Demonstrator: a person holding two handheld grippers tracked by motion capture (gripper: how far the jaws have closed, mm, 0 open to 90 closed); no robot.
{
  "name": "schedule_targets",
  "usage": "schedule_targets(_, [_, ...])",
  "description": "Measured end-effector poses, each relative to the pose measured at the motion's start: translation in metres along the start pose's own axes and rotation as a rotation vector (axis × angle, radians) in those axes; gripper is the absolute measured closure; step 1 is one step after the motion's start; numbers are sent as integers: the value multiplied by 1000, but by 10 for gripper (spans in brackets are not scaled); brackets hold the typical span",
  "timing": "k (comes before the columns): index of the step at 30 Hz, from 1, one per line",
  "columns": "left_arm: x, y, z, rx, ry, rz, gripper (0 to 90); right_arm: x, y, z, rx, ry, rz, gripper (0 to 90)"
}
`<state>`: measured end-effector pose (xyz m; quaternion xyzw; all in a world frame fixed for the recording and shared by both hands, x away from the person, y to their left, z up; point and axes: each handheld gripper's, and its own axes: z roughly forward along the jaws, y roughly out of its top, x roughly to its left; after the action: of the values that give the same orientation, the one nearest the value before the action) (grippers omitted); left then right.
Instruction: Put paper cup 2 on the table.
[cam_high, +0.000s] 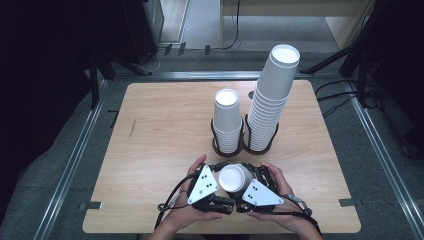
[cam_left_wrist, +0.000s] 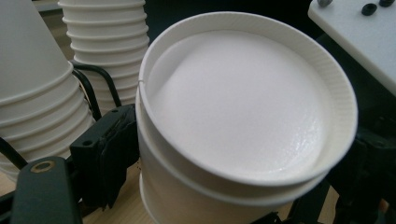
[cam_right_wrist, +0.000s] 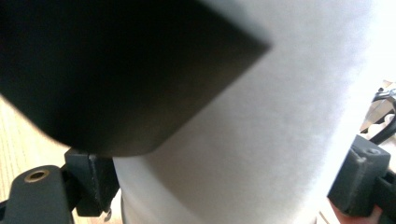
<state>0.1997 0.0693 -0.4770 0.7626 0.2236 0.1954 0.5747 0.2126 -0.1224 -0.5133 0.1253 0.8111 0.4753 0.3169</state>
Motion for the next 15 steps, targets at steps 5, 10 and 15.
schedule_targets(5, [1,-1,-2,-14,3,5,171,0,0,0,3,14,8,137])
schedule_targets(10, [2,-1,-3,-19,-5,-4,184,0,0,0,6,24,8,135])
schedule_targets(15, [2,-1,-3,-25,-6,-4,198,-1,-1,0,4,35,16,128])
